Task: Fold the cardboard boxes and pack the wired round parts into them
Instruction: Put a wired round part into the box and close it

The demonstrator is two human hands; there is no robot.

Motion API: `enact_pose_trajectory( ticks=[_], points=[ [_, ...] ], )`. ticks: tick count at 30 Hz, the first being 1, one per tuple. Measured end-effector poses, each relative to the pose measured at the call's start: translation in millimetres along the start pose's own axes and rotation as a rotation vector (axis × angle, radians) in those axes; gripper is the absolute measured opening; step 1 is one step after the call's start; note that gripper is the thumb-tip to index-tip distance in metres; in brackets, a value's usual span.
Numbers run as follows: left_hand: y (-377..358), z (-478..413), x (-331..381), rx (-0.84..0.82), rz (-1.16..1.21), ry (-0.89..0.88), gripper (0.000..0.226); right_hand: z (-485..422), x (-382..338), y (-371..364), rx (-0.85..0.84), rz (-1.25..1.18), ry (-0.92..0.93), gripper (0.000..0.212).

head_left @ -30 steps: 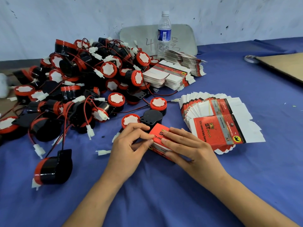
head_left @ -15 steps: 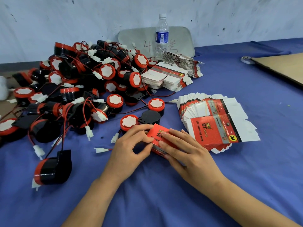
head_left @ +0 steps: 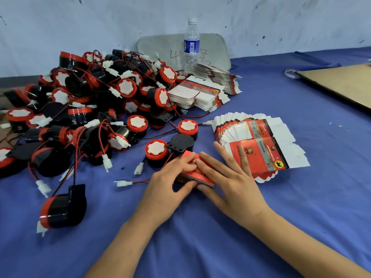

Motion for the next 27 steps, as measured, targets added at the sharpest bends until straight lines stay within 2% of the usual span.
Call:
enact_pose_trajectory(
  ticks=[7,11,13,15,18,21,23,25,27],
  points=[
    [0,-1,-5,0.034,0.07,0.064,0.027,-1,-5,-1,0.022,0.028,-0.032,0.047],
    [4,1,-2,0.034,0.18,0.116,0.024,5,-9,3,0.13,0.063,-0.025,0.044],
    [6,1,1,0.08,0.355,0.176,0.024,6,-10,7,0.174,0.009,0.01,0.059],
    [7,2,4,0.122,0.51,0.233,0.034,7,-10,11,0.225,-0.086,0.056,0.07],
    [6,1,15,0.119,0.607,0.272,0.056,7,-16,20,0.296,-0.207,0.131,0.058],
    [-1,1,27,0.117,0.652,0.314,0.05,11,-22,30,0.257,-0.361,0.144,0.055],
    [-6,3,33,0.11,0.684,0.323,0.045,17,-26,39,0.212,-0.515,0.008,0.066],
    [-11,7,37,0.092,0.711,0.312,0.049,27,-31,46,0.197,-0.8,-0.251,0.069],
    [-18,9,42,0.065,0.725,0.269,0.046,38,-32,52,0.196,-1.088,-0.52,0.063]
  ],
)
Point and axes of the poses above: each hand's wrist, its own z-axis away from the middle knuckle, its own y-axis out of the back of the hand, x = y × z, the point moved 2 cm from there along -z, towards the middle knuckle, and after that the axes turned 4 degrees about -y, right-handed, at the moved point
